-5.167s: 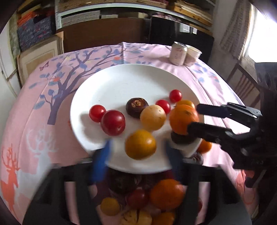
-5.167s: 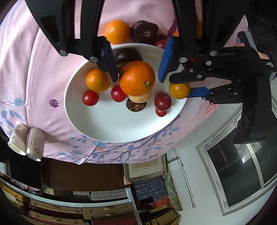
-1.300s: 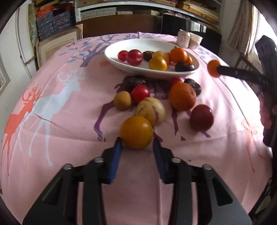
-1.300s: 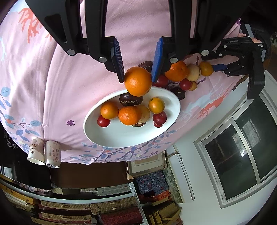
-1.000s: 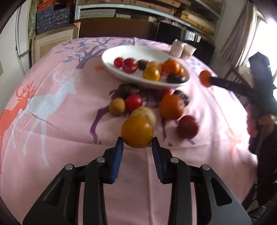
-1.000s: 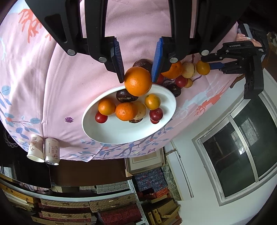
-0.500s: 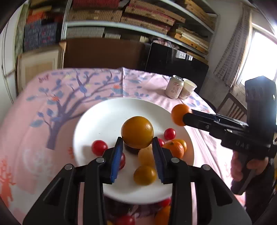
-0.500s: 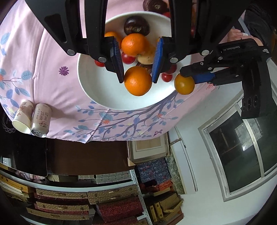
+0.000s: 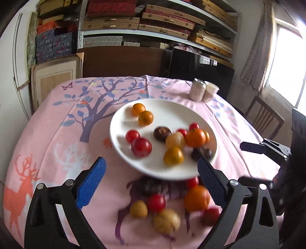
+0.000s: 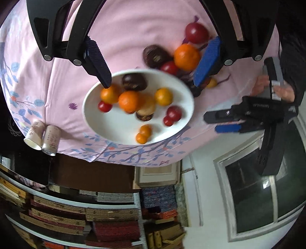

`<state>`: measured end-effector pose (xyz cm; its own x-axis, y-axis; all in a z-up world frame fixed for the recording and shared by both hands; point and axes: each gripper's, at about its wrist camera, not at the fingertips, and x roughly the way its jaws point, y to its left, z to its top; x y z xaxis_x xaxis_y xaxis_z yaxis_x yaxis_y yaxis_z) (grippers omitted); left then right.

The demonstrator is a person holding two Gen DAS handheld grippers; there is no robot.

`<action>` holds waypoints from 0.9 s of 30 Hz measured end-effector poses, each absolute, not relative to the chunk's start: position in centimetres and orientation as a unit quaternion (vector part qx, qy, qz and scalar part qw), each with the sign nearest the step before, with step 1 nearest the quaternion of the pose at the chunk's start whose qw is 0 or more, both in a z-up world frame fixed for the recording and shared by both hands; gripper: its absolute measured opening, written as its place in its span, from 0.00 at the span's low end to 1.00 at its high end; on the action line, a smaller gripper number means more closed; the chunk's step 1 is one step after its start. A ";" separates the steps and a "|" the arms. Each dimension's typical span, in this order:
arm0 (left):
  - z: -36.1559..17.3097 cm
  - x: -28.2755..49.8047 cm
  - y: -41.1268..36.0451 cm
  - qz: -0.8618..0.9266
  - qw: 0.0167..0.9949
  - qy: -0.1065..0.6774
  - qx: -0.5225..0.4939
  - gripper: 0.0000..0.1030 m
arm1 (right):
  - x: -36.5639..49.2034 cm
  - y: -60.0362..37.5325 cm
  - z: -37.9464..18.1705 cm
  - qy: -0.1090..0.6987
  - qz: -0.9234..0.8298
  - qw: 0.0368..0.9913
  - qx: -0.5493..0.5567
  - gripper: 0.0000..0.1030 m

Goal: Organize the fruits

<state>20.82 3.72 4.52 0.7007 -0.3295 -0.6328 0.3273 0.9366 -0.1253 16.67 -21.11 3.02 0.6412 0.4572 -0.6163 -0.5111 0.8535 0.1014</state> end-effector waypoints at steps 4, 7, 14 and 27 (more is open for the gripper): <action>2.4 16.9 3.2 -0.177 0.914 0.362 0.047 0.92 | 14.4 -18.1 0.7 0.367 0.270 0.888 -0.060 0.86; 0.5 15.9 2.8 -0.171 0.906 0.381 0.068 0.92 | 15.3 -17.2 -1.7 0.400 0.241 0.883 -0.052 0.86; -2.1 16.5 3.3 -0.155 0.892 0.421 0.065 0.92 | 14.5 -17.5 -2.3 0.413 0.265 0.871 -0.028 0.39; -1.7 16.5 1.1 -0.226 0.870 0.434 0.065 0.38 | 10.6 -21.9 1.3 0.372 0.216 0.902 -0.037 0.40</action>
